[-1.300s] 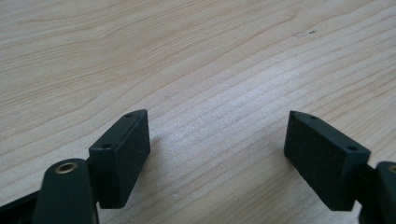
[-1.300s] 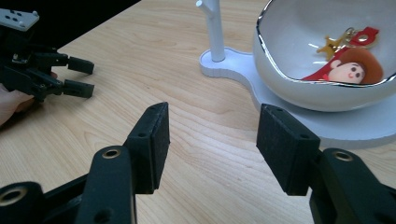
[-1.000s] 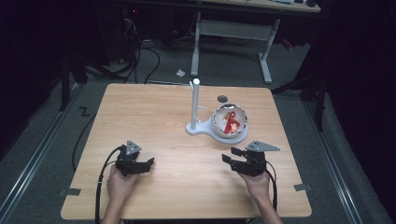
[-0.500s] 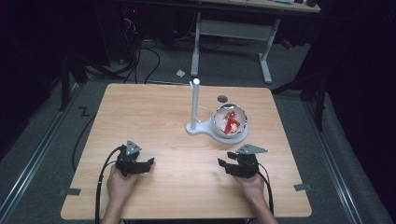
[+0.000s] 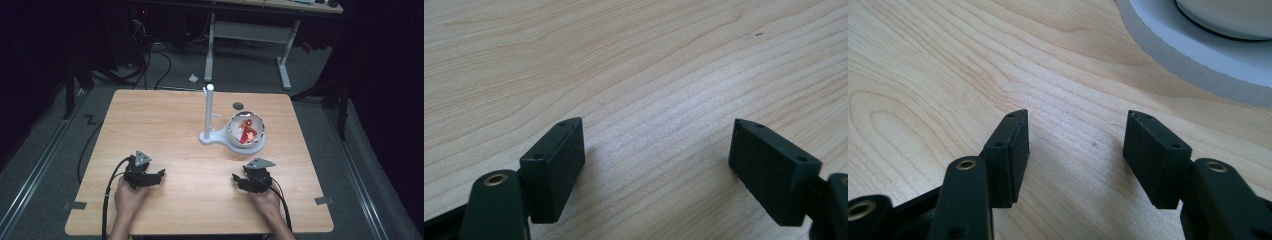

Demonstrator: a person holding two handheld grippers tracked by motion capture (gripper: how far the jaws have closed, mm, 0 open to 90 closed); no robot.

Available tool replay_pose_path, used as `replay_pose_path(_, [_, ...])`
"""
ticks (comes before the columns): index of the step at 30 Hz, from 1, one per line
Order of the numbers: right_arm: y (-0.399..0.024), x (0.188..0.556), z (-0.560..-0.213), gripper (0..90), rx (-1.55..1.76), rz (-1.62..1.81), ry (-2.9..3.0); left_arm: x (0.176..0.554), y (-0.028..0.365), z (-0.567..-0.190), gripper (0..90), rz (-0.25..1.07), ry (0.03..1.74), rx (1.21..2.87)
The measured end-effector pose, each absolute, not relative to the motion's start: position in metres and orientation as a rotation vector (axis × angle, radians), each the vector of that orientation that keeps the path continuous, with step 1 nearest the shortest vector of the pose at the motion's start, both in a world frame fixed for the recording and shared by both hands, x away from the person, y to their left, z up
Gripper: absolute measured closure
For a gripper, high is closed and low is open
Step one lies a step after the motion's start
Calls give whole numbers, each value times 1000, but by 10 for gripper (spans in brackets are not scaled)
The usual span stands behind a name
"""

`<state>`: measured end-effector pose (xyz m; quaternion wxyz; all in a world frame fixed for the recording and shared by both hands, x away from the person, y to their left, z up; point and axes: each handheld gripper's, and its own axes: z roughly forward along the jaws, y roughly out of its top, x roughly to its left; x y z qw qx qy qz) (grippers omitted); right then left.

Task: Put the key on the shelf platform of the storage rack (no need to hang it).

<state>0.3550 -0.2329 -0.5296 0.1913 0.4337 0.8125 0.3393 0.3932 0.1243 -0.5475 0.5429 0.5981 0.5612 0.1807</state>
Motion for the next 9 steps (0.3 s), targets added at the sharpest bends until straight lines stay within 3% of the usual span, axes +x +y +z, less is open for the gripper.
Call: replay_pose_path(9, [-233, 356, -531, 396, 1207, 962, 2272, 393, 124, -548, 227, 429, 1332, 1420])
